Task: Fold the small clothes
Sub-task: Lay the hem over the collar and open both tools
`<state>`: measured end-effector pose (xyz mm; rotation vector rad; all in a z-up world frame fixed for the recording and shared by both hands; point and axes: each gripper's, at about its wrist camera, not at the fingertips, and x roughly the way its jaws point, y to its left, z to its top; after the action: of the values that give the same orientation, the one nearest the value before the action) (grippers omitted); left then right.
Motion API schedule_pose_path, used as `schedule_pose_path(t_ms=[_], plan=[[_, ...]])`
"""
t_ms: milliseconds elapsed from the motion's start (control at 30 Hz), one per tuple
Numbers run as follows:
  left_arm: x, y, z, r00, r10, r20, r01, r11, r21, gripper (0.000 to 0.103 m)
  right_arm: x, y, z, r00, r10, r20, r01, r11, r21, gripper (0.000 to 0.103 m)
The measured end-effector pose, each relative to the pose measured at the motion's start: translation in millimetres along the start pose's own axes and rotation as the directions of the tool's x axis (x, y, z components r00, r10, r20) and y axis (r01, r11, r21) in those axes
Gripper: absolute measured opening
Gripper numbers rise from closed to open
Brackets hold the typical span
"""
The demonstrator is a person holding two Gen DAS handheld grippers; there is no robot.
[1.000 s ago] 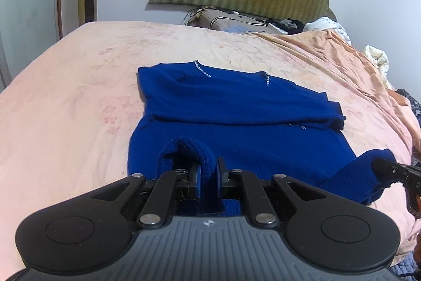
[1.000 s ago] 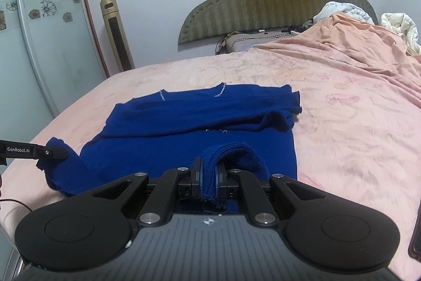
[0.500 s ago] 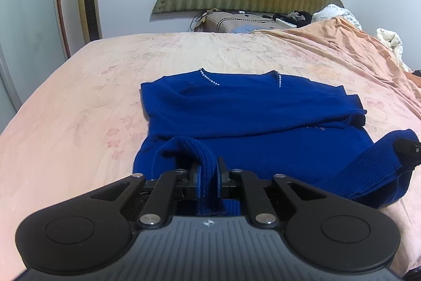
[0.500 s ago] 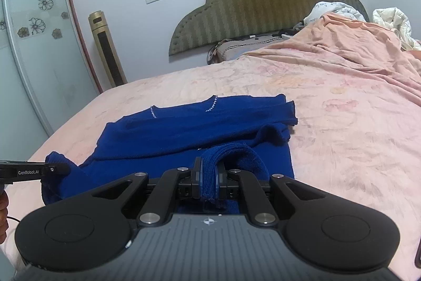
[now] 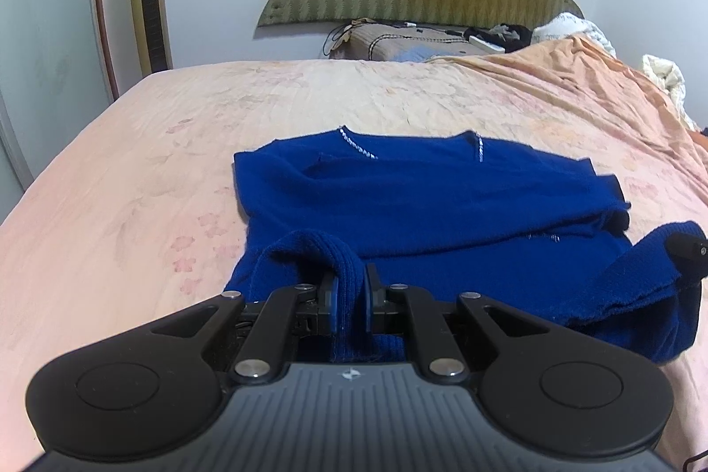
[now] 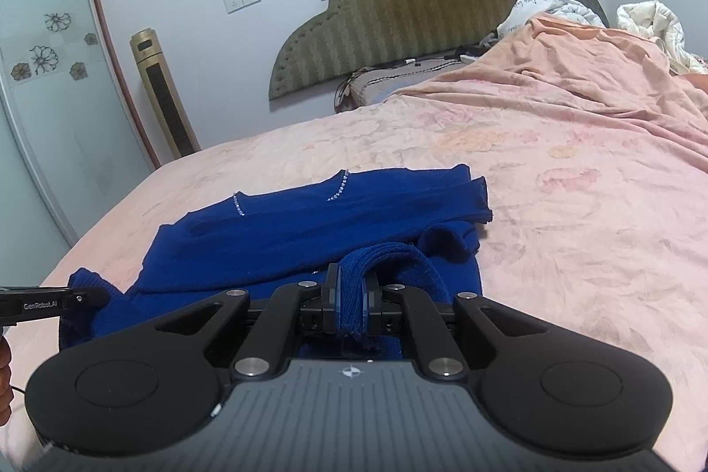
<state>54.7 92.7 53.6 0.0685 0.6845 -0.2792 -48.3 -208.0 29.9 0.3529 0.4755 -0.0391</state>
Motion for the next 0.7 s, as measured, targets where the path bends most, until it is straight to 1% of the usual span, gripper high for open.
schedule_pose_path(t_ms=[167, 367, 433, 700], plan=[[4.1, 1.5, 15.4, 0.999, 0.002, 0.033, -0.002, 1.000, -0.009, 0.011, 9.8, -1.2, 12.8, 1.000, -0.001, 0.021, 0.001, 1.000, 0.015, 0.011], [11.6, 5.1, 42.2, 0.996, 0.011, 0.083, -0.009, 1.000, -0.018, 0.010, 26.1, -2.6, 32.6, 0.999, 0.001, 0.051, -0.003, 0.999, 0.043, 0.011], [16.8, 6.5, 51.6, 0.994, 0.029, 0.107, -0.027, 1.000, -0.016, 0.010, 33.0, -2.5, 38.0, 0.998, 0.002, 0.059, -0.005, 0.999, 0.053, 0.011], [41.5, 12.2, 78.1, 0.992, 0.056, 0.115, -0.054, 0.998, -0.025, 0.010, 63.3, -2.6, 56.8, 0.998, 0.007, 0.070, -0.014, 0.996, 0.089, 0.011]])
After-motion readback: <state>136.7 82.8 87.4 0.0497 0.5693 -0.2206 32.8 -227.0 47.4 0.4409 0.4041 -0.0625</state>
